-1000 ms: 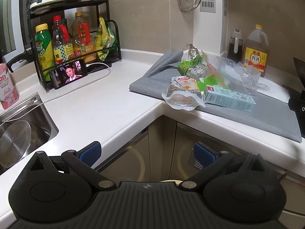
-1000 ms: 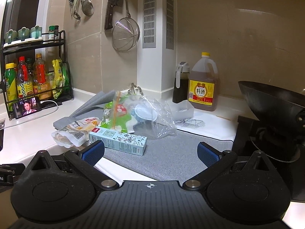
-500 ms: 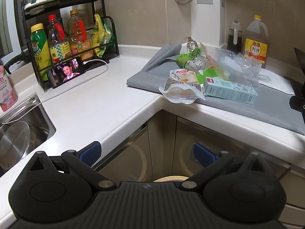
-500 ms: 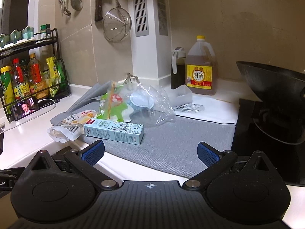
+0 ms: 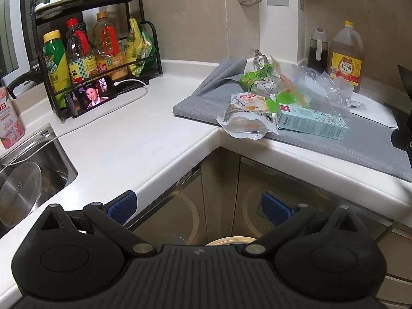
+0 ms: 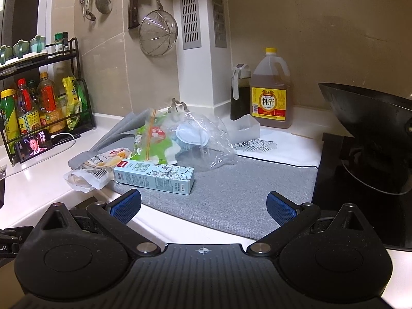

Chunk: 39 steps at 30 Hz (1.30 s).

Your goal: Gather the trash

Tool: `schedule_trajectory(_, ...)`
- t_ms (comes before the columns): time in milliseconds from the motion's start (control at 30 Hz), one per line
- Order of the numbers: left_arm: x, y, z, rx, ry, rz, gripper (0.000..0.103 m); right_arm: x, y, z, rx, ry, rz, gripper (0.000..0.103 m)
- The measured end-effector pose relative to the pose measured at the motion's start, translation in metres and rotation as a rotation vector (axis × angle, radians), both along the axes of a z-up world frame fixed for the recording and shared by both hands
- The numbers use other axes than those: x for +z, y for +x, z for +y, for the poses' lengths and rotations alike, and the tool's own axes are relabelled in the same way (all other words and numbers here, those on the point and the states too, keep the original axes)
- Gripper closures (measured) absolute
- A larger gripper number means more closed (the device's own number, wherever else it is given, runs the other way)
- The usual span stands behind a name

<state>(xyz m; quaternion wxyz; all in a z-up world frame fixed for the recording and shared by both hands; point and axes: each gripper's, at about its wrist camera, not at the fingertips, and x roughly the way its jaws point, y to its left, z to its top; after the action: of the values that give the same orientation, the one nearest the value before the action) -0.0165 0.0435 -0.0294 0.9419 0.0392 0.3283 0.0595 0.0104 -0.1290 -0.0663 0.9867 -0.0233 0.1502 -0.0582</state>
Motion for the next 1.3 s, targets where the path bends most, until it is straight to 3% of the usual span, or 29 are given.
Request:
schedule_trajectory(867, -0.005, 0.008, -0.004, -0.014, 0.019, 0.022, 0.000, -0.004, 0.009, -0.007, -0.011, 0.010, 0.019, 0.000)
schedule_trajectory(1300, 0.004, 0.043, 0.005, -0.032, 0.002, 0.019, 0.000, -0.007, 0.041, -0.011, 0.004, 0.018, 0.034, 0.000)
